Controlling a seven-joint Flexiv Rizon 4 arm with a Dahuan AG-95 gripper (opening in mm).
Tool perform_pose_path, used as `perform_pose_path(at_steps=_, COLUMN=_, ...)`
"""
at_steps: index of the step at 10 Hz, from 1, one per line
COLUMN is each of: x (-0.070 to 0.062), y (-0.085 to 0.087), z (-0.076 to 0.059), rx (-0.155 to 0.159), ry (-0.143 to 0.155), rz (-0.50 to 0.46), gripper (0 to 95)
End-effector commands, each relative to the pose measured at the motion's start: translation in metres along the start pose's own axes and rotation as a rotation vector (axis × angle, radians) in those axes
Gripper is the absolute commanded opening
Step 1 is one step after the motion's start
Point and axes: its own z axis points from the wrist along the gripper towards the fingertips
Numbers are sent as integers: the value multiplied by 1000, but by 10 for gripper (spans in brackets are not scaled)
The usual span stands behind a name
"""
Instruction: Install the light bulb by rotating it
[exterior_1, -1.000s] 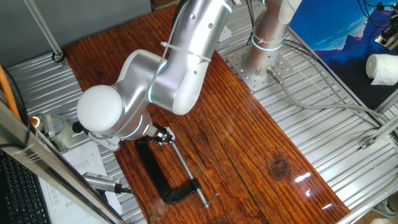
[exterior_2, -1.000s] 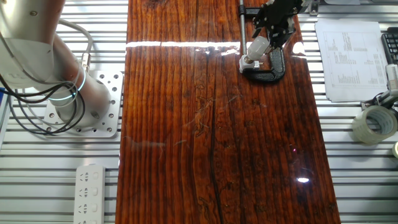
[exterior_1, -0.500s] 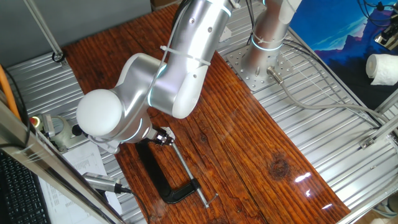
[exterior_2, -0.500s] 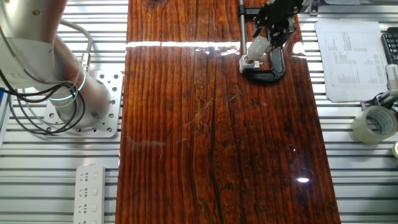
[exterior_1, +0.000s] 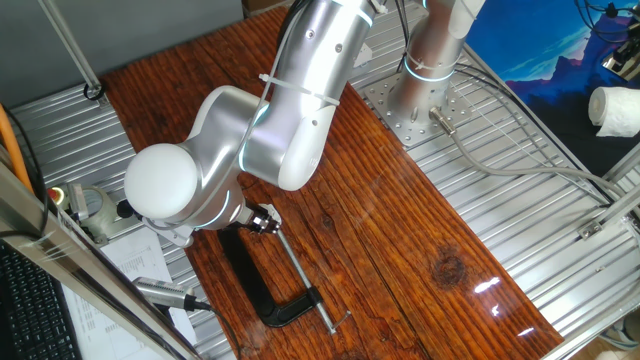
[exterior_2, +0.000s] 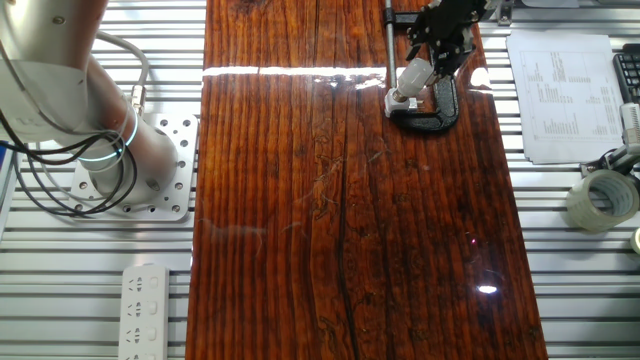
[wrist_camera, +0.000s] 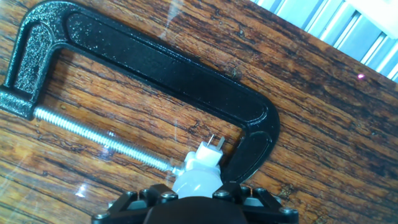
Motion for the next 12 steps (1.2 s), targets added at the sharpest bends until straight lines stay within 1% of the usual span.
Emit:
perform_pose_path(at_steps=1, x=0, y=0, z=0, rx=3, ry=3, rz=5, gripper=570)
perform_pose_path(at_steps=5, x=0, y=0, z=0, rx=6, ry=5, rz=15, gripper=570)
perform_pose_path(at_steps=6, x=0, y=0, z=0, rx=6, ry=4, rz=16, gripper=380)
perform_pose_path(at_steps=12, x=0, y=1, z=-1, rx=5, ry=3, rz=9, gripper=380)
